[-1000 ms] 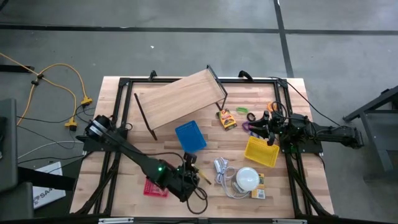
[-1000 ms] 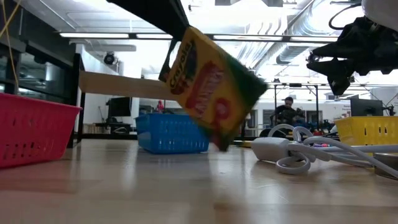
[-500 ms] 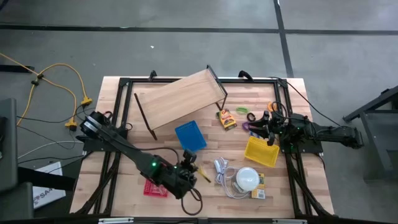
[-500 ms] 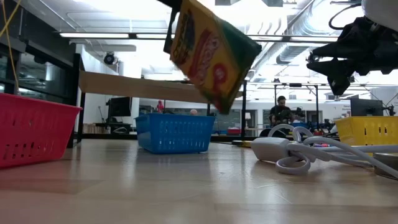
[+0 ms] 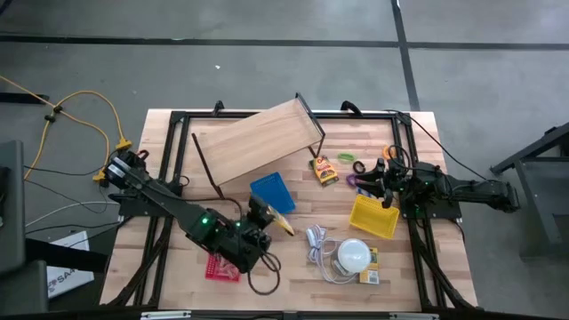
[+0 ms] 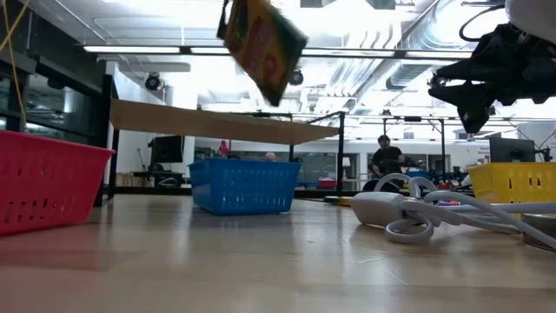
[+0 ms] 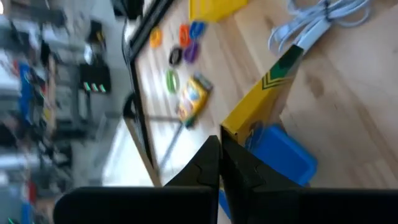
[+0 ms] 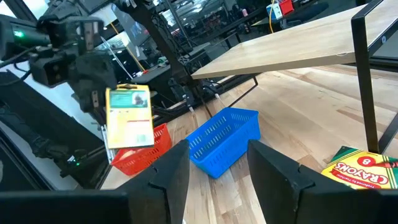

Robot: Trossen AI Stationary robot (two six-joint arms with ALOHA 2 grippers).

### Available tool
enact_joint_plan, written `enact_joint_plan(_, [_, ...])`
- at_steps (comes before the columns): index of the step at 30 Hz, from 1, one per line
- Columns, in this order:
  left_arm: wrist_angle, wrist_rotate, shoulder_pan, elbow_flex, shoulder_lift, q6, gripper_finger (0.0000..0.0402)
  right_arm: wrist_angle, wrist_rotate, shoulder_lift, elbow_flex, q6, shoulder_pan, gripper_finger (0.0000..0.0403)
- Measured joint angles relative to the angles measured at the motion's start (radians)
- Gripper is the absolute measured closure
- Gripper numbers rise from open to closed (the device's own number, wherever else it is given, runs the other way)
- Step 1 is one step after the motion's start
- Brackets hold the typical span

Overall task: Pick & Place Office Desk Supplies
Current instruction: Put the yellow pack of crayon into the blue bin

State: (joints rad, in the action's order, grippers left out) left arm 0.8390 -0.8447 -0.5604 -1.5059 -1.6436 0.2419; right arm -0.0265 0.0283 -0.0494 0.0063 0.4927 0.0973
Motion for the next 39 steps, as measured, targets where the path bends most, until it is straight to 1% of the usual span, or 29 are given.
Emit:
enact_joint_plan(6, [0.154,-0.001,0.048,0.0,0.002,-0.224,0.0401,0.0,0.0,0.0,0.0,0.0,0.0,0.0253])
enact_joint_plan(11, [0.214,0.001,0.104,0.0,0.003,-0.341,0.0401,0.0,0.0,0.0,0.0,0.0,0.0,0.0253])
enact_joint_plan(14, [0.22,0.018,0.131,0.0,0.003,-0.37,0.0401,0.0,0.0,0.0,0.0,0.0,0.0,0.0253])
enact_joint_plan(18, [0.219,0.072,0.16,0.0,0.003,-0.371,0.0401,0.0,0.0,0.0,0.0,0.0,0.0,0.0253])
enact_joint_plan(26, [0.245,0.237,0.208,0.0,-0.013,-0.379,0.0401,0.0,0.0,0.0,0.0,0.0,0.0,0.0253])
enact_joint_plan(34, [0.292,0.247,0.221,0.0,-0.026,-0.467,0.0401,0.0,0.0,0.0,0.0,0.0,0.0,0.0253])
enact_joint_plan(39, [0.299,0.248,0.244,-0.009,-0.047,-0.483,0.0401,0.0,0.0,0.0,0.0,0.0,0.0,0.0253])
